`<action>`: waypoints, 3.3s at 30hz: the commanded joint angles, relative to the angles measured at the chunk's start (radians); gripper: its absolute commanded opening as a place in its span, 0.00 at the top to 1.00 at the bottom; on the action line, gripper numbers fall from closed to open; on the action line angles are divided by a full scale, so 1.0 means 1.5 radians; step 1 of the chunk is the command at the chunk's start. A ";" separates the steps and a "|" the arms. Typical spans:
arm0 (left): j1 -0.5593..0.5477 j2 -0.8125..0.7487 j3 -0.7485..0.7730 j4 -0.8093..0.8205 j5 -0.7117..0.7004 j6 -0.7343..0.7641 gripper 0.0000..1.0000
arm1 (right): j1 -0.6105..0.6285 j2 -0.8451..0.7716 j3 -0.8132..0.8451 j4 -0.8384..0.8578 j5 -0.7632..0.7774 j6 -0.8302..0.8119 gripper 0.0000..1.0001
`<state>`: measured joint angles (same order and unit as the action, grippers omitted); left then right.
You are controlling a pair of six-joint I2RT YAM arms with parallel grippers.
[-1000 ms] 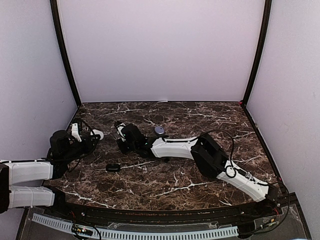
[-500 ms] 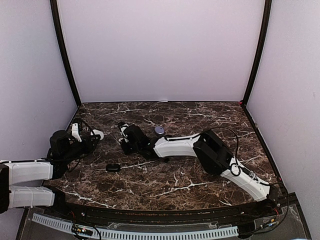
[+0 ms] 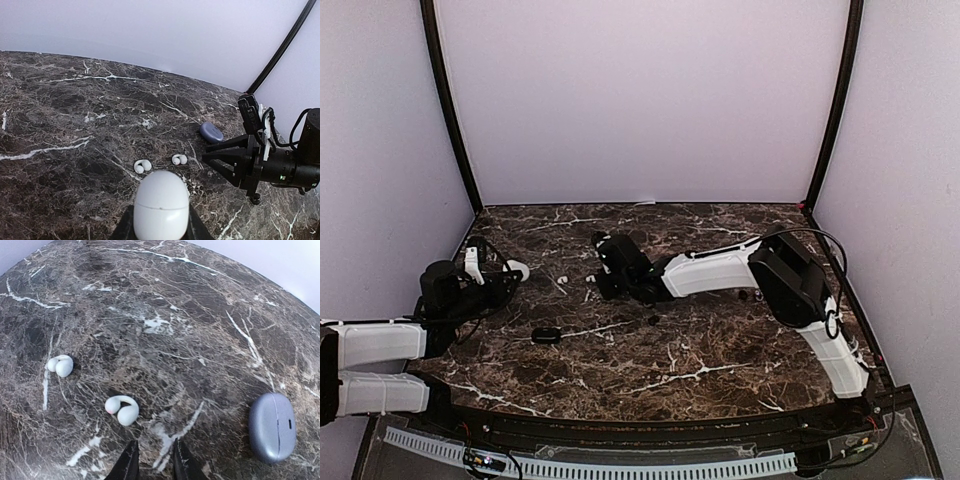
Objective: Insert the wireless bluetooth earbuds into the charging case
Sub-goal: Move the right earbud to the center of the board, then move the left earbud to the center of the board.
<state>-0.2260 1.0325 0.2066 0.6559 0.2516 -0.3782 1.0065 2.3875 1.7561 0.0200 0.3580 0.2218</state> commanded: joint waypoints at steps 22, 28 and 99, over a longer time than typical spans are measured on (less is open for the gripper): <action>0.004 -0.001 0.000 0.014 0.025 0.014 0.78 | -0.009 0.085 0.140 -0.034 -0.089 0.019 0.18; 0.004 -0.005 0.000 0.013 0.027 0.016 0.78 | -0.009 0.136 0.201 -0.036 -0.077 0.029 0.20; 0.004 -0.007 0.003 0.012 0.037 0.021 0.78 | 0.032 0.152 0.192 -0.007 -0.106 -0.013 0.22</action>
<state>-0.2260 1.0328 0.2066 0.6559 0.3058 -0.3592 1.0428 2.5431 1.9373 0.0147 0.2272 0.2344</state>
